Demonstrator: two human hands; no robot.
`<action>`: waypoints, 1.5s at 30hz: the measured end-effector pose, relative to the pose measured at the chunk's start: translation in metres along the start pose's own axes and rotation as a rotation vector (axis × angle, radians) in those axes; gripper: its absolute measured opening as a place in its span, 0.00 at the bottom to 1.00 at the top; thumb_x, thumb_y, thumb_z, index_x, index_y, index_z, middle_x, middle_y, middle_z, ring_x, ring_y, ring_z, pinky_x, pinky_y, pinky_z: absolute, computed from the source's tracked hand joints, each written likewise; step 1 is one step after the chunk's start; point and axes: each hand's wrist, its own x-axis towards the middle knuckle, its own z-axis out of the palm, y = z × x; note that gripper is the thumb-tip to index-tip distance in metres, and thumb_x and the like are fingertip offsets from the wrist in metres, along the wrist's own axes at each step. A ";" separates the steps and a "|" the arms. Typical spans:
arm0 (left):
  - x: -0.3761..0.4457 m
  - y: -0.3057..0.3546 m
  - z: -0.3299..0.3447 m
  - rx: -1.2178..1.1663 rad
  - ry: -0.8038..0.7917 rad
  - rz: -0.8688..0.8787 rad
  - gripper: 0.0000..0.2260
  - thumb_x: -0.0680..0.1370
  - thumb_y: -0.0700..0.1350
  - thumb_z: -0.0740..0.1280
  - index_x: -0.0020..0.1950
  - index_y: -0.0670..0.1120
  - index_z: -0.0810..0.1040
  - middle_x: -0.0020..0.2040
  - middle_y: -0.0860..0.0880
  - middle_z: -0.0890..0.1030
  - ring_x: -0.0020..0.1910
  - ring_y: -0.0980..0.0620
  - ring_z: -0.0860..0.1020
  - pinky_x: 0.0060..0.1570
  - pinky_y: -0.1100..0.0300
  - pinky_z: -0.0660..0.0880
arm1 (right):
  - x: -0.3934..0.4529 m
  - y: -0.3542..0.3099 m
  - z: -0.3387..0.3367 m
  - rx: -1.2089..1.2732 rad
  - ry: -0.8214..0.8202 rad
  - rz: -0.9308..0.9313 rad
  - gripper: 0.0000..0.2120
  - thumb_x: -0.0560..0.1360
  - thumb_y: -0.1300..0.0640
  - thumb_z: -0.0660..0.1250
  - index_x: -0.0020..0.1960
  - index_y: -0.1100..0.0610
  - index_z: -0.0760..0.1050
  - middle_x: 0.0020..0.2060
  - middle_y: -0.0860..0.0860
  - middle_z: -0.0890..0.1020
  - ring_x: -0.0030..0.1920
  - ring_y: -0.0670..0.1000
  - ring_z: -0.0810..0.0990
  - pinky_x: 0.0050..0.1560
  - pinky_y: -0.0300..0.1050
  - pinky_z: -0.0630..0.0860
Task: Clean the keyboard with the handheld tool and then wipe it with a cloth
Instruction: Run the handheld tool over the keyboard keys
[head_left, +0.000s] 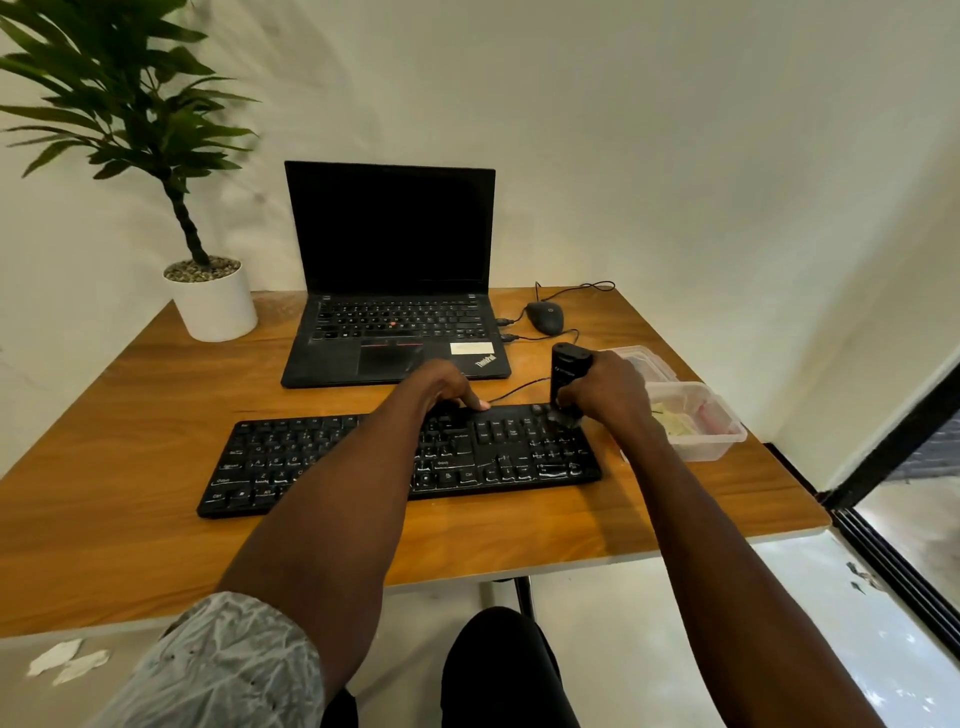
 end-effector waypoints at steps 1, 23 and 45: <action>0.000 0.001 0.000 0.001 -0.007 -0.003 0.23 0.73 0.45 0.74 0.64 0.37 0.75 0.65 0.40 0.75 0.64 0.39 0.72 0.58 0.48 0.70 | 0.000 0.000 -0.001 -0.008 0.008 0.002 0.19 0.66 0.54 0.77 0.54 0.58 0.78 0.48 0.55 0.83 0.45 0.53 0.80 0.46 0.48 0.78; -0.003 0.005 -0.001 0.047 -0.045 -0.015 0.19 0.75 0.43 0.72 0.63 0.38 0.75 0.65 0.41 0.75 0.64 0.40 0.71 0.60 0.48 0.68 | -0.008 0.000 0.006 0.035 -0.138 -0.079 0.22 0.64 0.53 0.78 0.56 0.57 0.79 0.48 0.53 0.83 0.47 0.52 0.81 0.49 0.49 0.79; -0.008 0.006 0.002 0.067 -0.033 -0.012 0.19 0.76 0.43 0.71 0.64 0.38 0.75 0.67 0.41 0.74 0.66 0.40 0.69 0.59 0.49 0.67 | -0.019 0.001 -0.005 0.066 -0.036 -0.079 0.19 0.65 0.55 0.77 0.54 0.56 0.78 0.49 0.54 0.84 0.48 0.53 0.81 0.51 0.51 0.79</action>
